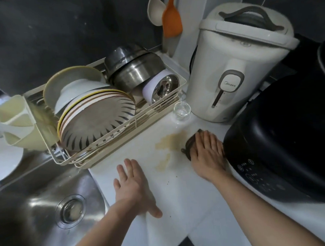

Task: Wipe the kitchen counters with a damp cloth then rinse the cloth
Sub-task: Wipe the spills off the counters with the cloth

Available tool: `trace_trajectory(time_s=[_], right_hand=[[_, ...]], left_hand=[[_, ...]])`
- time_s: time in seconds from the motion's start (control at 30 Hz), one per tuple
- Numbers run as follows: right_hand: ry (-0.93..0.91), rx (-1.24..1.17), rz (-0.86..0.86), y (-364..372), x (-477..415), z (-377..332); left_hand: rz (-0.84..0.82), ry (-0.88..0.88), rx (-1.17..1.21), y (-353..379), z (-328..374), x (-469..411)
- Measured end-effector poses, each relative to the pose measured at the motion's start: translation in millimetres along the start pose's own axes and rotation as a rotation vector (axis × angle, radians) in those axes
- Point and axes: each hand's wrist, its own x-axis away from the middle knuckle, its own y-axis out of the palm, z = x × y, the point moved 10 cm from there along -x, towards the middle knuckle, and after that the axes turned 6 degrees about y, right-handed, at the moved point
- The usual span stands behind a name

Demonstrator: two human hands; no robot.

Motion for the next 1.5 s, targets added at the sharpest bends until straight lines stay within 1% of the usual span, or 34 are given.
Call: trace_trajectory(time_s=[0.03, 0.07, 0.17, 0.23, 0.27, 0.3, 0.37, 0.43, 0.47, 0.53, 0.6, 0.63, 0.67, 0.73, 0.8, 0.83, 0.87, 0.93, 1.0, 1.03, 1.07, 1.13, 1.2, 1.23, 1.3, 1.37, 1.43, 1.47, 1.5], right_hand=[[0.012, -0.017, -0.011, 0.5, -12.0, -10.2], [-0.019, -0.017, -0.008, -0.3, -17.3, -24.8], [-0.263, 0.022, 0.021, -1.5, 8.7, -57.8], [-0.362, 0.049, -0.002, 2.7, 41.6, -49.3], [-0.351, 0.047, -0.011, 4.0, 48.9, -37.9], [-0.298, 0.035, -0.004, 3.0, 45.6, -25.7], [-0.149, 0.035, 0.005, 1.5, 18.9, -12.7], [-0.067, 0.003, -0.012, 4.7, -12.3, -27.5], [-0.086, 0.007, -0.013, 5.1, -17.3, -43.4], [-0.234, 0.051, 0.019, 7.4, -3.8, -71.9], [-0.4, 0.093, 0.006, 10.6, 33.6, -73.5], [-0.437, 0.108, -0.018, 13.4, 50.3, -62.4], [-0.416, 0.104, -0.024, 11.6, 56.2, -47.3], [-0.264, 0.083, -0.001, 4.9, 35.9, -21.2], [-0.126, 0.062, -0.014, 2.6, 1.6, -21.4], [-0.108, 0.035, -0.026, 3.6, -9.1, -35.4], [-0.132, 0.035, -0.024, 3.7, -11.2, -54.7], [-0.268, 0.071, 0.008, 6.8, 7.8, -86.8], [-0.426, 0.093, -0.007, 10.4, 44.0, -88.6], [-0.471, 0.104, -0.033, 12.3, 58.3, -78.4], [-0.476, 0.105, -0.054, 12.2, 63.2, -65.6], [-0.346, 0.105, -0.051, 5.3, 46.0, -43.6], [-0.202, 0.078, -0.031, 2.4, 12.4, -49.0], [-0.17, 0.053, -0.033, 4.8, 2.0, -63.3], [-0.211, 0.069, -0.009, 10.4, 3.6, -98.1], [-0.359, 0.076, -0.001, 14.3, 28.9, -111.2], [-0.496, 0.108, -0.03, 17.0, 61.1, -93.9], [-0.504, 0.113, -0.051, 14.8, 66.8, -79.3], [-0.456, 0.111, -0.055, 11.1, 60.7, -64.0]], left_hand=[[0.003, 0.002, 0.0, -0.4, 0.0, -0.4], [0.004, 0.006, 0.001, -0.3, -0.4, -0.8], [0.017, 0.017, 0.02, -0.2, -0.8, -0.5], [0.023, 0.025, 0.024, -0.2, -0.7, -0.7], [0.023, 0.028, 0.023, 0.1, -1.0, -1.0], [0.02, 0.031, 0.023, 0.4, -0.7, -0.9], [0.017, 0.032, 0.025, 0.4, 0.0, -0.1], [0.008, 0.028, 0.018, -0.8, -0.1, 0.4], [0.004, 0.027, 0.017, -0.4, -0.4, 0.4], [0.011, 0.032, 0.018, -0.7, -1.0, 0.5], [0.012, 0.037, 0.025, -1.0, -0.9, 1.4], [0.01, 0.036, 0.024, -1.2, -1.0, 2.0], [0.008, 0.034, 0.023, -1.4, -0.9, 2.5], [-0.001, 0.036, 0.021, -1.7, 0.4, 2.6], [0.006, 0.031, 0.013, -2.1, 0.7, 2.0], [0.007, 0.027, 0.007, -2.3, 0.7, 1.8], [0.002, 0.022, 0.006, -1.8, 0.4, 1.6], [0.009, 0.016, 0.007, -0.7, -1.4, 0.7], [0.024, 0.02, 0.005, -1.6, -1.1, 0.9], [0.022, 0.022, 0.002, -2.3, -1.0, 1.0], [0.014, 0.021, 0.002, -2.2, -1.3, 1.4], [0.008, 0.026, 0.005, -1.1, -1.1, 2.2], [0.01, 0.024, -0.003, -2.0, -0.3, 1.5], [0.007, 0.024, -0.008, -1.9, -0.1, 0.5], [0.011, 0.017, -0.005, -0.8, -2.2, -0.6], [0.016, 0.019, 0.003, -0.4, -2.8, -0.6], [0.023, 0.028, 0.002, -0.2, -3.5, -0.8], [0.023, 0.034, 0.005, -0.1, -3.9, -0.6], [0.02, 0.041, 0.007, 0.4, -3.3, -0.4]])
